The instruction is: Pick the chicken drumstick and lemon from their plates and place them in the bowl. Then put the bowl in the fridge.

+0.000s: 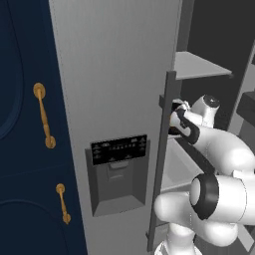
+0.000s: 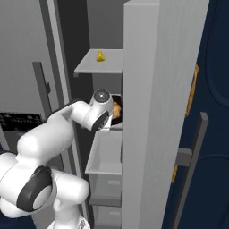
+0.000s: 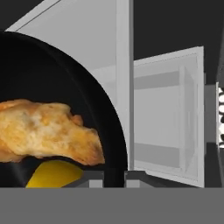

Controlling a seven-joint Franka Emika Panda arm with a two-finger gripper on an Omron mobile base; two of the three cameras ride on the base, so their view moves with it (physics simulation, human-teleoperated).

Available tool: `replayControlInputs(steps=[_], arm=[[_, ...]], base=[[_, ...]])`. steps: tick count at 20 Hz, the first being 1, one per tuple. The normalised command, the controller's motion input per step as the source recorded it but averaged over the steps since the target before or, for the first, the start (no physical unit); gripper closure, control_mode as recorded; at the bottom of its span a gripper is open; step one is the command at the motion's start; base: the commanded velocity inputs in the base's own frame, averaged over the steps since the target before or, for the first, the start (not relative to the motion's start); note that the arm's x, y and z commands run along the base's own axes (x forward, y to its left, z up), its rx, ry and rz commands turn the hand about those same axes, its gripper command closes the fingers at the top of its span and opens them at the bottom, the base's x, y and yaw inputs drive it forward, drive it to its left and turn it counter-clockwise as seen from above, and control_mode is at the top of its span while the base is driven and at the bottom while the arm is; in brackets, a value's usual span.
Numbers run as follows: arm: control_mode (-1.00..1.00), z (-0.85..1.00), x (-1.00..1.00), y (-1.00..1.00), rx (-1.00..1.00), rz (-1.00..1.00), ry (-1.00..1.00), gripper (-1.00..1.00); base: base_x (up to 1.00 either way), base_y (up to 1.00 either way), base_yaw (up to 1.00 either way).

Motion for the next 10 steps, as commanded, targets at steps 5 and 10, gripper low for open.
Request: replayControlInputs(steps=[5,10], arm=[[-1.00,-0.08,0.18,-0.15,0.01,0.04,-0.02,1.00],[-1.00,0.00,0.10,-0.03,0.00,0.00,-0.03,1.00]], base=[[0.00,0.00,0.00],[0.00,0.00,0.00]])
